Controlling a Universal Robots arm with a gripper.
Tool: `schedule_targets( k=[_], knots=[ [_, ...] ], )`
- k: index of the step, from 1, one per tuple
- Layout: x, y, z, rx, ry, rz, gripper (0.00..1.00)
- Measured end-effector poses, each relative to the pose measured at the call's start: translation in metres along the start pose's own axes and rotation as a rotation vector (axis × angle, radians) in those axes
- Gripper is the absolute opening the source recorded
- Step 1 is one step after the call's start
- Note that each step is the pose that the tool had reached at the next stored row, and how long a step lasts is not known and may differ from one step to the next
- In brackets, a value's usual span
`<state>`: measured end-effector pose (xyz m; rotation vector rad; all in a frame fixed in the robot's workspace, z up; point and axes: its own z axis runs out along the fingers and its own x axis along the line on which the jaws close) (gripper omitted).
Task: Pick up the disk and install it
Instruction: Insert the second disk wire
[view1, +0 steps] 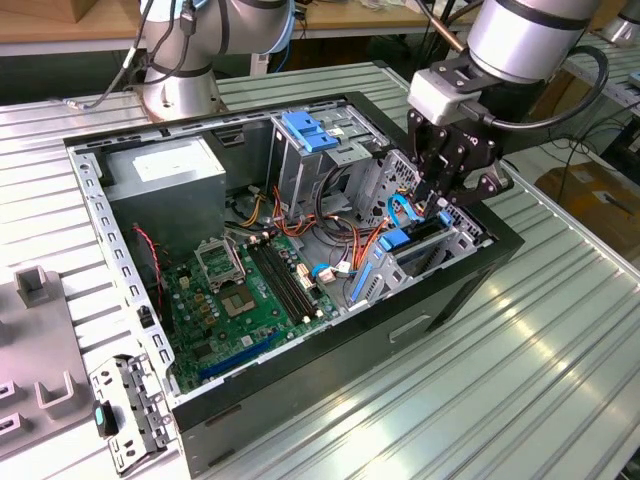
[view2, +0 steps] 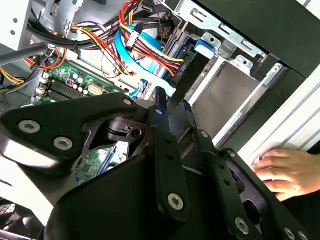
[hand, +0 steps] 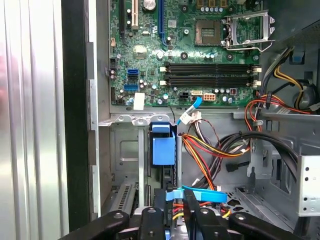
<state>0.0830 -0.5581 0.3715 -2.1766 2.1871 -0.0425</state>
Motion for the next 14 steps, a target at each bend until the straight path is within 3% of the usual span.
schedule_targets(
  k=[2, 5, 14],
  knots=[
    [0.0, 0.0, -0.0001, 0.0, 0.0001, 0.0, 0.28],
    [0.0, 0.0, -0.0001, 0.0, 0.0002, 0.0, 0.11],
    [0.0, 0.0, -0.0006, 0.0, 0.0002, 0.0, 0.11]
  ],
)
